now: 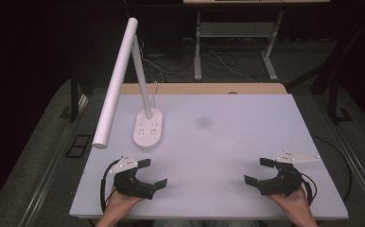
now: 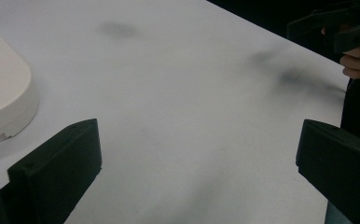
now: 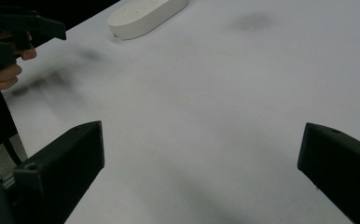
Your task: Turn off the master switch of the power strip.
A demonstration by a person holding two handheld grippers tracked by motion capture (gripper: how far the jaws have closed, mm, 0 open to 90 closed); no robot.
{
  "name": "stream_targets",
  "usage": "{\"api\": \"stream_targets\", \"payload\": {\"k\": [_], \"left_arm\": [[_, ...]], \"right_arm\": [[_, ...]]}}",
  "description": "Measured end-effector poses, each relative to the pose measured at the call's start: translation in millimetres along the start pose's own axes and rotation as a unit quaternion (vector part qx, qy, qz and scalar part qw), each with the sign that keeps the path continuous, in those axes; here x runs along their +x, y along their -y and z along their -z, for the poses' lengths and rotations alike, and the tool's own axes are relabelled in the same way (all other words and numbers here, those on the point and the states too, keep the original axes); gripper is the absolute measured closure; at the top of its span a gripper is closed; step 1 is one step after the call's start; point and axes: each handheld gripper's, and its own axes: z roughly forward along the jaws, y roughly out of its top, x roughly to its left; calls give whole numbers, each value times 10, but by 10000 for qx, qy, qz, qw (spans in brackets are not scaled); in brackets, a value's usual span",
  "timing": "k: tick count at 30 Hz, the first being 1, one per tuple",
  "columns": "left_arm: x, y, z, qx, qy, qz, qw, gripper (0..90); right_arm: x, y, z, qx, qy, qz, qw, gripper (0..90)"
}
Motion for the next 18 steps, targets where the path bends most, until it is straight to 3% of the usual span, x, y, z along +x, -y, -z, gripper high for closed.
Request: {"api": "stream_targets", "payload": {"k": [18], "left_arm": [[9,-15,-22,86,39,-6,10000,0]], "right_arm": [[-44,19,37,51,23,-77,10000,0]]}}
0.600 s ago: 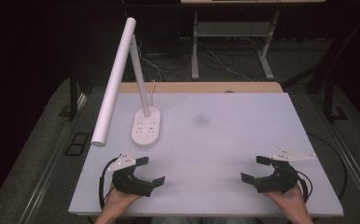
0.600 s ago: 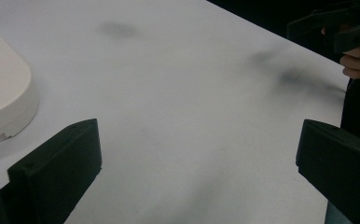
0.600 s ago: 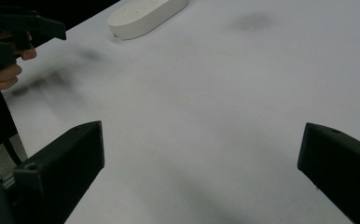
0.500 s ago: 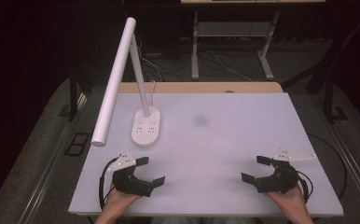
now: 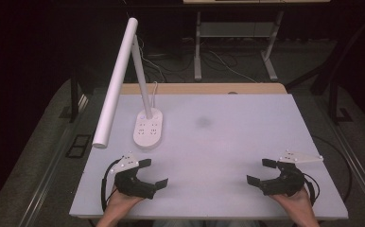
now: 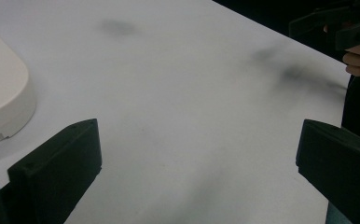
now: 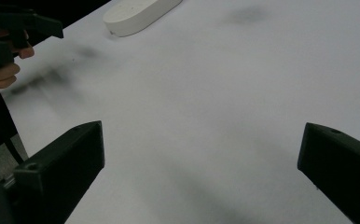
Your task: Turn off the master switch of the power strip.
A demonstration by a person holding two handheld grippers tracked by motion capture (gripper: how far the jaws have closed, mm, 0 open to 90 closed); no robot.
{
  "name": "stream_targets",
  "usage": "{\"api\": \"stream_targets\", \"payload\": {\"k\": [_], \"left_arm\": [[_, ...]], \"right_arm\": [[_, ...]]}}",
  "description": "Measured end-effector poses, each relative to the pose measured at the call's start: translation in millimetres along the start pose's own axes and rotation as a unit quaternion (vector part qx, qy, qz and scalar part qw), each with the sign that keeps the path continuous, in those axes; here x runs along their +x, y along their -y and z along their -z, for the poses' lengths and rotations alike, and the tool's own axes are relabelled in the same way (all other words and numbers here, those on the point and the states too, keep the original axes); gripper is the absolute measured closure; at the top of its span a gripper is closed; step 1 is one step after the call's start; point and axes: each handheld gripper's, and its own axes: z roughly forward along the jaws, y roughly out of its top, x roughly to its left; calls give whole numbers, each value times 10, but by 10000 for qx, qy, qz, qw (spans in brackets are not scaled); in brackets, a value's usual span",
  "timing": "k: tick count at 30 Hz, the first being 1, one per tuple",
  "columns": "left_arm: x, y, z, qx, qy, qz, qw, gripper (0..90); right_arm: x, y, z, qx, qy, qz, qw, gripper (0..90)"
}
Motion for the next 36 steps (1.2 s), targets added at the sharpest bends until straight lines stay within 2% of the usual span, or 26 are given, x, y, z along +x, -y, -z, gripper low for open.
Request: {"api": "stream_targets", "payload": {"k": [8,24,31,36], "left_arm": [[-13,-19,-21,90,38,-30,9999,0],[-22,-124,37,59,52,-37,10000,0],[3,-161,53,150,40,-46,9999,0],[31,-215,89,219,124,5,9997,0]], "right_arm": [[7,9,10,49,6,28,10000,0],[-7,18,14,99,-3,19,9999,0],[-16,19,18,112,-12,30,9999,0],[-14,21,14,144,-2,32,9999,0]]}}
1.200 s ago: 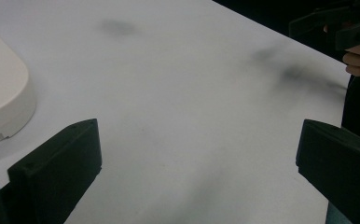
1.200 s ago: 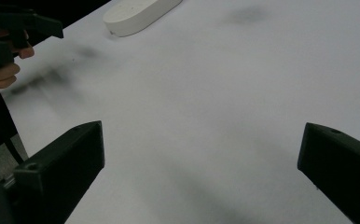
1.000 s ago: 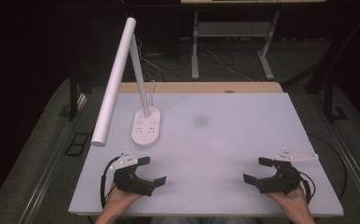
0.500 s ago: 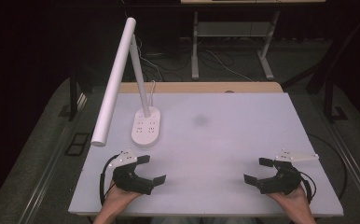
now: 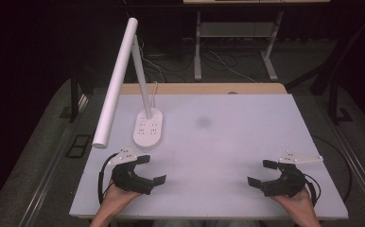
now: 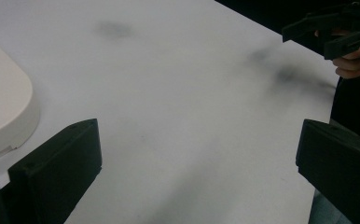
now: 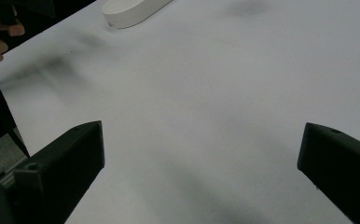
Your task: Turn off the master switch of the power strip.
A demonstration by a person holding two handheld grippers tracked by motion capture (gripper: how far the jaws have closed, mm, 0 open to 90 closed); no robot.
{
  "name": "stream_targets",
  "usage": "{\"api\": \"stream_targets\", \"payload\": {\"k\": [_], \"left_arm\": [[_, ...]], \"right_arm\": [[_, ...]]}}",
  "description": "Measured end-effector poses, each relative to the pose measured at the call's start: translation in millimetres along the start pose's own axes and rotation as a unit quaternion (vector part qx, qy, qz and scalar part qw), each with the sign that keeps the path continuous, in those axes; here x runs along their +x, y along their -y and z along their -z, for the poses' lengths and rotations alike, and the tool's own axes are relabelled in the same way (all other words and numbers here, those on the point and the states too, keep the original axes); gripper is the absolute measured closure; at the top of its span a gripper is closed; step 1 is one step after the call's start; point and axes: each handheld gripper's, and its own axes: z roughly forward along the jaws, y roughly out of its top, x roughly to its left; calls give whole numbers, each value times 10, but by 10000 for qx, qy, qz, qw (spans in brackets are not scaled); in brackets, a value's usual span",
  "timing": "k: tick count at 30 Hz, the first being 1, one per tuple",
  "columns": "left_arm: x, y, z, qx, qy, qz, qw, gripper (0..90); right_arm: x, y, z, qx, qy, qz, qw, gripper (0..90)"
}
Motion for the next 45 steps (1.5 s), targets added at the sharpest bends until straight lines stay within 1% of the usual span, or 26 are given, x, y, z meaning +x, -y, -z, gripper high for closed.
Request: {"api": "stream_targets", "payload": {"k": [8,9,15,19,21,22,25,27,29,30,35,36,37,38,42,43,45], "left_arm": [[27,-47,-4,175,38,35,9998,0],[45,-66,-2,201,70,71,9997,0],[103,-112,-3,301,70,127,9994,0],[131,-130,-2,307,55,129,9994,0],[163,-159,4,368,78,134,9992,0],[176,-174,8,397,64,103,9991,0],[200,-203,26,441,34,101,9990,0],[245,-243,63,432,11,98,9990,0],[259,-256,77,428,7,87,9990,0],[268,-269,90,426,-17,93,9990,0],[331,-322,149,393,-99,119,9991,0],[366,-345,175,382,-128,121,9991,0],[366,-345,175,382,-128,121,9991,0],[396,-366,196,345,-169,167,9991,0],[441,-399,224,346,-197,171,9991,0],[464,-421,226,312,-209,207,9991,0],[495,-443,237,349,-226,196,9989,0]], "right_arm": [[5,2,-7,29,9,9,10000,0],[4,3,-8,29,8,11,10000,0],[-10,5,-14,42,12,-19,10000,0],[-9,7,-15,42,16,-7,10000,0],[-12,9,-16,44,40,-5,10000,0],[-13,10,-16,50,44,-20,10000,0],[-22,12,-15,44,56,-9,10000,0],[-29,14,-14,30,68,6,10000,0],[-24,15,-11,50,54,-39,10000,0],[-32,14,-14,47,76,1,10000,0],[-30,16,-15,47,130,6,9999,0],[-33,16,-13,43,148,5,9999,0],[-32,17,-9,55,142,-22,9999,0],[-38,17,-10,29,155,1,9999,0],[-42,20,-4,23,172,-6,9998,0],[-44,20,-4,21,173,-4,9998,0],[-46,21,-6,27,184,-5,9998,0]]}}
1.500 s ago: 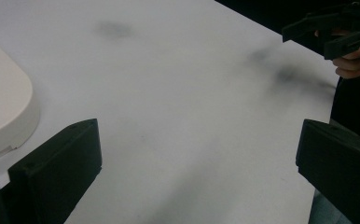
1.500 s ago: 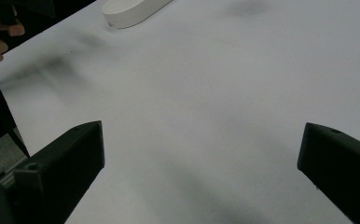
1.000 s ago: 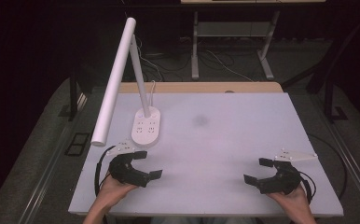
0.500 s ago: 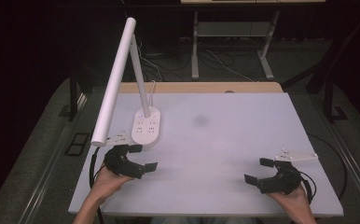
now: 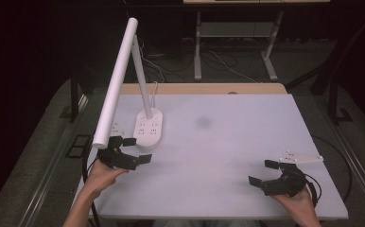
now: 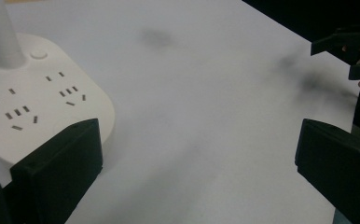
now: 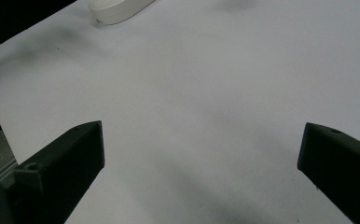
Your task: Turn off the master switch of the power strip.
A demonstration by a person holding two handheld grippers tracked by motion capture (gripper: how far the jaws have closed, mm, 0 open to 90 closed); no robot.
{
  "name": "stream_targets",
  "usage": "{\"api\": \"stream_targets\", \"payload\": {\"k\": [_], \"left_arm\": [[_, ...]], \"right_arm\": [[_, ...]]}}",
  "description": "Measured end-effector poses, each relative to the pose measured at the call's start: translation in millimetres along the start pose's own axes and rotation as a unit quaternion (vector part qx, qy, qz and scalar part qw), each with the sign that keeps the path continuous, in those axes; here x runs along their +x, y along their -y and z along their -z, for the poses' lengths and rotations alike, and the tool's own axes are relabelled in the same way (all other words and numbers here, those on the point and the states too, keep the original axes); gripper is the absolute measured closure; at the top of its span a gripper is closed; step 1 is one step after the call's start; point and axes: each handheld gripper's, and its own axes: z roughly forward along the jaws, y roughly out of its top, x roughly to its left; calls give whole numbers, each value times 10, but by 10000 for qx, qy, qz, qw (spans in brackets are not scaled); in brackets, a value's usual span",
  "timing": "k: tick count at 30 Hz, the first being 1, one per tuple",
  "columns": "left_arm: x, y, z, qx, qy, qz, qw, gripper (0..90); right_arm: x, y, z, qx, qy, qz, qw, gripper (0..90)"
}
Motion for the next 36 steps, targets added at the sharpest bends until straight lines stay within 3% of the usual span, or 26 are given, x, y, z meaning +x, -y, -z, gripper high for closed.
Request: {"api": "stream_targets", "payload": {"k": [25,36], "left_arm": [[286,-283,43,195,-214,-55,9996,3],[460,-357,-12,156,-268,137,9994,11]], "right_arm": [[-1,17,14,-15,10,-27,10000,0],[-8,18,28,-62,37,-18,10000,0]]}}
